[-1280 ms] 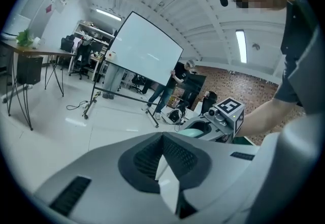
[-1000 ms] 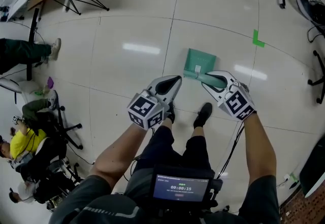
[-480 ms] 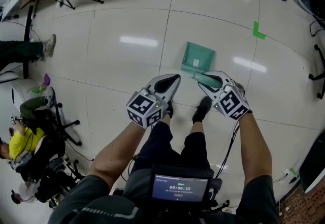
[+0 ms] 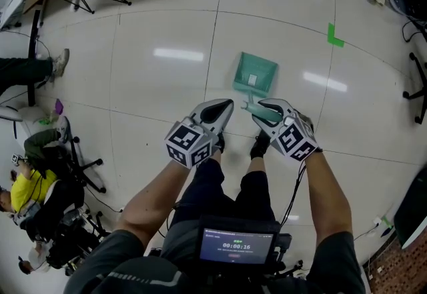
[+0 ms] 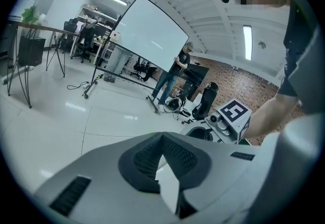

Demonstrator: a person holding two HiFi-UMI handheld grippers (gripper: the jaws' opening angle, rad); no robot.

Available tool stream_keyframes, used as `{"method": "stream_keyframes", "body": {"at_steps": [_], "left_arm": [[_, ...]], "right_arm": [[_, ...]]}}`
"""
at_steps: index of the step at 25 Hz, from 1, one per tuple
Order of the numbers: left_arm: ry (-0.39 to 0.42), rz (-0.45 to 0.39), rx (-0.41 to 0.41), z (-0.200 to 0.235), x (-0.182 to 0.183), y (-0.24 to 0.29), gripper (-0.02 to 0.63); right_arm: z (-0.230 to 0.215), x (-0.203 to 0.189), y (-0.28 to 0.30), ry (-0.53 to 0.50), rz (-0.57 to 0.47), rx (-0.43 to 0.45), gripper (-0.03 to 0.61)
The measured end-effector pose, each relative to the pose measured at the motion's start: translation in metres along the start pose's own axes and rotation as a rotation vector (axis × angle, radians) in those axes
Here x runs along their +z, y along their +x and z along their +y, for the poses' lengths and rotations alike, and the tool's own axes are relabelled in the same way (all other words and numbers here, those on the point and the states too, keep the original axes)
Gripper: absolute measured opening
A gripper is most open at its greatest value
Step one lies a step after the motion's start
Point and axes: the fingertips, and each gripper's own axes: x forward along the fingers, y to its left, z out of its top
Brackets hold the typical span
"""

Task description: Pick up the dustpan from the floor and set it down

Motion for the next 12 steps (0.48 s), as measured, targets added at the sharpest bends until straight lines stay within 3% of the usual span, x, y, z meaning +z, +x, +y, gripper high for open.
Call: {"method": "stream_keyframes", "body": {"at_steps": [6,12], "left_arm": [[0.006,0.004,-0.008,-0.023,-0.007,-0.014,0.023],[0.029,-0.007,-0.009,-0.044,0.009,-0.035,0.023]], "right_arm": [[0.032,-0.005,-0.011,0.023,0.038,-0.005,0.169],[0.049,0.023,-0.041,0.046,-0.001,-0.043,0.169]]}}
